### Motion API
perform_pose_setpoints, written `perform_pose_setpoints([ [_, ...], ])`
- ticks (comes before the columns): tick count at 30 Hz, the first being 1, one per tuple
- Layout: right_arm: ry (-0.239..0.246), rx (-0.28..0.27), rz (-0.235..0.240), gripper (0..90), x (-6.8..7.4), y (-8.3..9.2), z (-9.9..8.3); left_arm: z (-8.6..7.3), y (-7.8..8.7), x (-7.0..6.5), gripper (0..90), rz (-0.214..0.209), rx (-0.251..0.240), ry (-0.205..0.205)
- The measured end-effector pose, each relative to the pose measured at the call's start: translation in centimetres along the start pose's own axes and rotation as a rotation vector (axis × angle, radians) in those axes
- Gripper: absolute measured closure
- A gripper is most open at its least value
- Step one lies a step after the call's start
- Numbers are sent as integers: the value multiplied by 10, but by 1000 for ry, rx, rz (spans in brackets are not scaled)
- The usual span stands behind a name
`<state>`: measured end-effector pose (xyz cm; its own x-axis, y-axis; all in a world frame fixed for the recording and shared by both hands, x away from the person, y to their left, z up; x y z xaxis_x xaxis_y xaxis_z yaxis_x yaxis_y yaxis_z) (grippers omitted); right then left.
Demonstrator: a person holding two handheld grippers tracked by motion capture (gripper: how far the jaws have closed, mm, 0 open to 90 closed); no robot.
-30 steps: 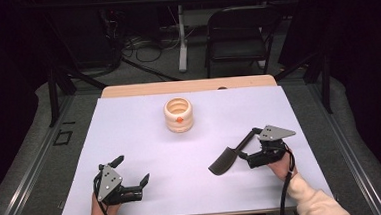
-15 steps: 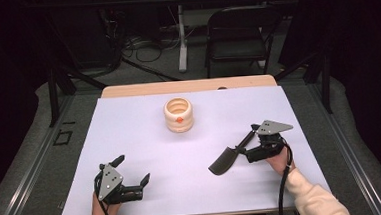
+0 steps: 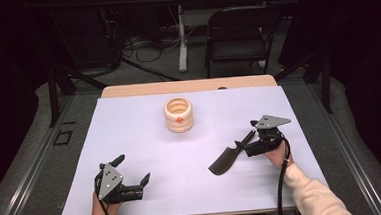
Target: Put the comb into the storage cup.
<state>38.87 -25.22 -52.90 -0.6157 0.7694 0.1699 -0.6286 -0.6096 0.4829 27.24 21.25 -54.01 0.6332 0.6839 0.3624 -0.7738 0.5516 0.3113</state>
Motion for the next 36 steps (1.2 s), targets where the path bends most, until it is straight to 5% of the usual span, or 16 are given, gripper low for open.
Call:
perform_pose_setpoints([
  [18,-36,27,6,0,-17,-12,8,0,1,0,0,6,4,-5],
  [29,-71,40,-35,28,-33,-16,12,1,1,0,0,5,3,-2],
  [33,-83,39,-62,194,-40,-15,13,0,1,0,0,2,5,-5],
  [34,-84,48,-69,337,-45,-16,13,0,1,0,0,2,7,-5],
  [36,-87,47,-84,419,-47,-16,13,1,1,0,0,2,7,-7],
])
Point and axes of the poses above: each handheld gripper's, and its own axes: y roughly backward along the jaws, z roughly out of its top, x roughly to its left, the point moved 1 cm from there along -y, roughly forward along the jaws, and after that the axes turned 14 degrees about -y, right-handed, at the moved point
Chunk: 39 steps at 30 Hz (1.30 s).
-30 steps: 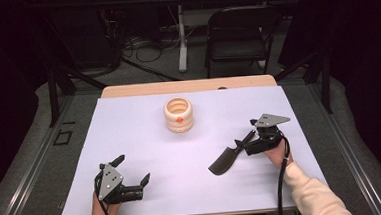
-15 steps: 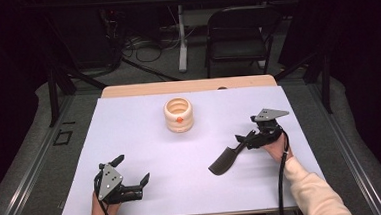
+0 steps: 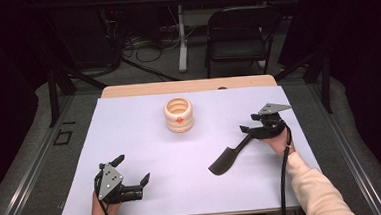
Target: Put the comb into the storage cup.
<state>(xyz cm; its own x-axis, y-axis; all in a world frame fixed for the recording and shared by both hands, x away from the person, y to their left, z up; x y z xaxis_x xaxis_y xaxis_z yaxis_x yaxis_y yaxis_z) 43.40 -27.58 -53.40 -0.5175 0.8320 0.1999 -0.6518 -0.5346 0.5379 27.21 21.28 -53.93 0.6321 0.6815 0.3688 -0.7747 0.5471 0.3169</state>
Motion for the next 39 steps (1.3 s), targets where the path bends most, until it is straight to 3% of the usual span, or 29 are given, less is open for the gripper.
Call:
perform_pose_setpoints([
  [2,2,27,-12,607,-4,-2,-2,0,0,0,0,0,0,0],
  [3,0,38,-18,660,-5,-3,-3,0,1,0,0,2,-1,2],
  [10,56,99,-63,900,-4,-8,-6,0,0,0,1,1,1,0],
  [15,73,125,-92,900,-5,-10,-8,0,1,0,1,2,0,-1],
  [39,112,223,-129,900,-2,-15,-14,0,1,0,1,5,4,1],
])
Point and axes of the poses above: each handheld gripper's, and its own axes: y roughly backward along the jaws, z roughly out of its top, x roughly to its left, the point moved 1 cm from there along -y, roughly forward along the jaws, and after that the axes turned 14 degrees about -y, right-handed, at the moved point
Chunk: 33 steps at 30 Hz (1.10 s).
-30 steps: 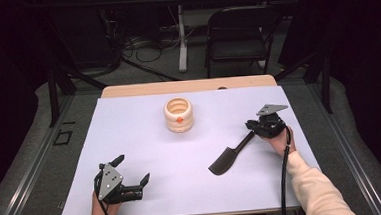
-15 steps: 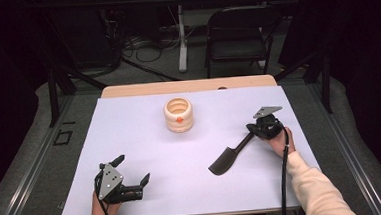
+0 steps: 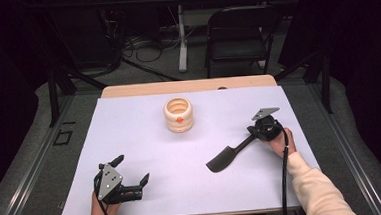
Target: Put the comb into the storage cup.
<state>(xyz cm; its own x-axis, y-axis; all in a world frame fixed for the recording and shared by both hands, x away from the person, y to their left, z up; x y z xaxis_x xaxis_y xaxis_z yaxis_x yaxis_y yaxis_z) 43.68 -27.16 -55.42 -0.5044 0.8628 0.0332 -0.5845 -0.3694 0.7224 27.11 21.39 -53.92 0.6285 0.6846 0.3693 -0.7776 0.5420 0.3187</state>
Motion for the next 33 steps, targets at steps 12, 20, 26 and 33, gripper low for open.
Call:
perform_pose_setpoints([
  [12,-7,52,-16,900,2,7,-5,0,0,0,1,2,0,-1],
  [20,-8,67,-21,900,4,10,-7,0,0,0,1,1,0,2],
  [26,-12,74,-23,900,5,13,-8,0,0,0,1,2,2,2],
  [33,-19,96,-20,900,7,17,-10,0,0,0,1,0,0,-2],
])
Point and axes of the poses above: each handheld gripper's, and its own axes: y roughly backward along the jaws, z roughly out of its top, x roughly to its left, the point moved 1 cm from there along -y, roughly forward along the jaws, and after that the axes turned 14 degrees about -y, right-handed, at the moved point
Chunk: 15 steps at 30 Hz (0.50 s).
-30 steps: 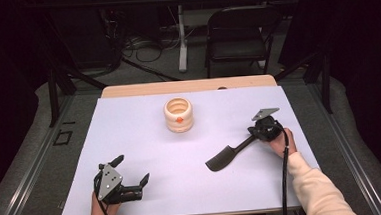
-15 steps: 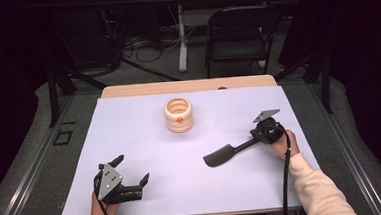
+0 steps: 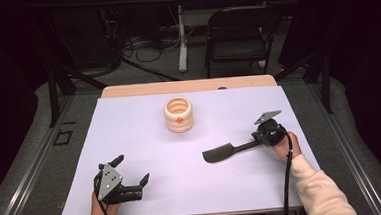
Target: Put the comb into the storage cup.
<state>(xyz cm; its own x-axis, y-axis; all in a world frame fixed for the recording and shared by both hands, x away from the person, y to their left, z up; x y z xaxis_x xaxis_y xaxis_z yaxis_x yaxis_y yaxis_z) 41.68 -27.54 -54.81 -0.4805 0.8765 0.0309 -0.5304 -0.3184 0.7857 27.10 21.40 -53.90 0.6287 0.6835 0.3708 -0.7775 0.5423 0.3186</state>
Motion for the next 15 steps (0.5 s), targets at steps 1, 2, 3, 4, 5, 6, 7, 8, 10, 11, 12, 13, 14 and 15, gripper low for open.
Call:
perform_pose_setpoints([
  [1,1,-11,-1,900,0,0,-1,0,0,0,1,-1,0,0],
  [2,3,4,-1,900,1,1,-1,0,0,0,1,0,-1,4],
  [3,4,6,-1,900,1,1,-1,0,0,0,1,1,-1,2],
  [4,5,9,4,900,2,1,-2,0,0,0,1,2,1,3],
  [5,6,15,4,900,2,2,-2,0,0,0,1,1,0,6],
  [6,7,17,5,900,3,2,-3,0,0,0,1,2,0,4],
  [7,6,18,0,900,4,2,-3,0,0,0,1,1,-1,3],
  [8,9,20,5,900,4,3,-4,0,0,0,1,1,-2,6],
  [10,10,28,6,900,6,4,-4,0,0,0,1,0,0,7],
  [11,11,27,5,900,7,4,-5,0,0,0,1,0,-1,7],
  [12,11,31,6,900,8,5,-5,0,0,0,1,0,-2,6],
  [13,14,33,8,900,8,5,-5,0,0,0,1,1,1,5],
  [14,16,34,8,900,9,5,-5,0,0,0,1,2,1,8],
  [15,18,35,7,900,9,5,-5,0,0,0,1,3,1,4],
])
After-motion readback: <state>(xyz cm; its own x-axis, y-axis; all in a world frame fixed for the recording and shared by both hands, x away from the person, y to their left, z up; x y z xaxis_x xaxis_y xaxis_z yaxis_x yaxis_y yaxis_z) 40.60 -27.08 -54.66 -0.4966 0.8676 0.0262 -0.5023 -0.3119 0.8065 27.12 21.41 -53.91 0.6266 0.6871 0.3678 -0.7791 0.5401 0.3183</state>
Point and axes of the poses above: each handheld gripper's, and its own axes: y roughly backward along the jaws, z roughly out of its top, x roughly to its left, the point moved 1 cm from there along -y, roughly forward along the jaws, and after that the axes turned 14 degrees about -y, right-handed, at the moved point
